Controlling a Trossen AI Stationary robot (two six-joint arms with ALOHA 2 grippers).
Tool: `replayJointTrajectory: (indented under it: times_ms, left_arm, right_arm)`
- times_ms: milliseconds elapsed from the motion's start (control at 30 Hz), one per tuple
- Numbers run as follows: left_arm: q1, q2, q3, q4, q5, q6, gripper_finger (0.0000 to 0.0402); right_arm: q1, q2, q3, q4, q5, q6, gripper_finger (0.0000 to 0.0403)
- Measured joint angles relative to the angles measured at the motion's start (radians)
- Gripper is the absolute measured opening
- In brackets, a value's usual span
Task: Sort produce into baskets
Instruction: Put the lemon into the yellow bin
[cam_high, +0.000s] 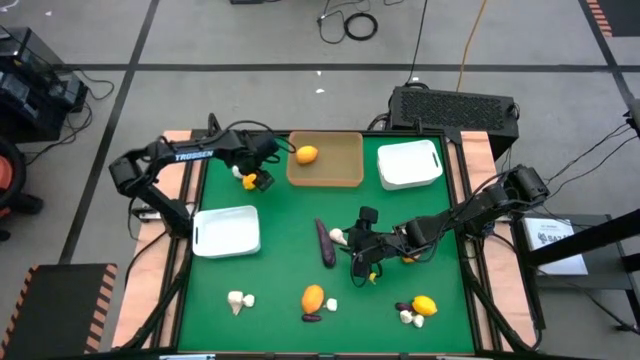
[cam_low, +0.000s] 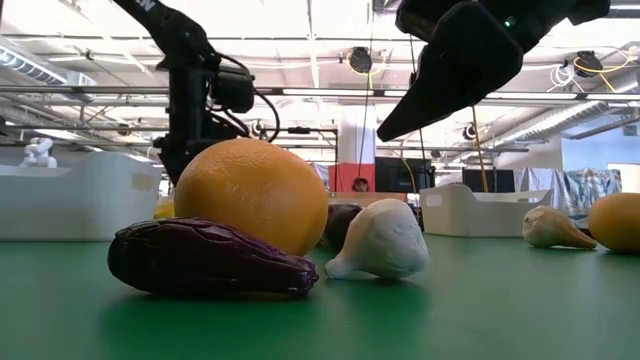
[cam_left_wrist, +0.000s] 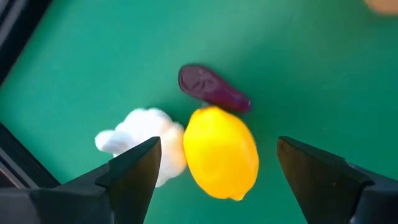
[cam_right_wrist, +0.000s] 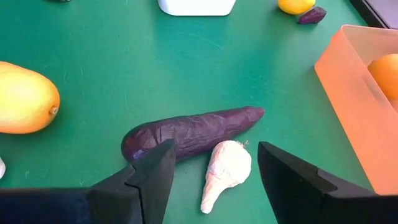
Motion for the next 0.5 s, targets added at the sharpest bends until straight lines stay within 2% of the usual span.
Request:
replayJointTrajectory:
  times_ms: [200, 500]
  left_arm:
    - [0.0, 0.001, -0.069, 0.048, 0.0, 0.0, 0.0324]
    - [0.0, 0.0, -0.075, 0.098, -0.005, 0.001, 0.0321]
  right_arm:
    - [0.0, 0.0, 0.0, 0.0, 0.0, 0.0, 0.0219]
    - [0.0, 0.0, 0.0, 0.0, 0.0, -0.008, 0.0219]
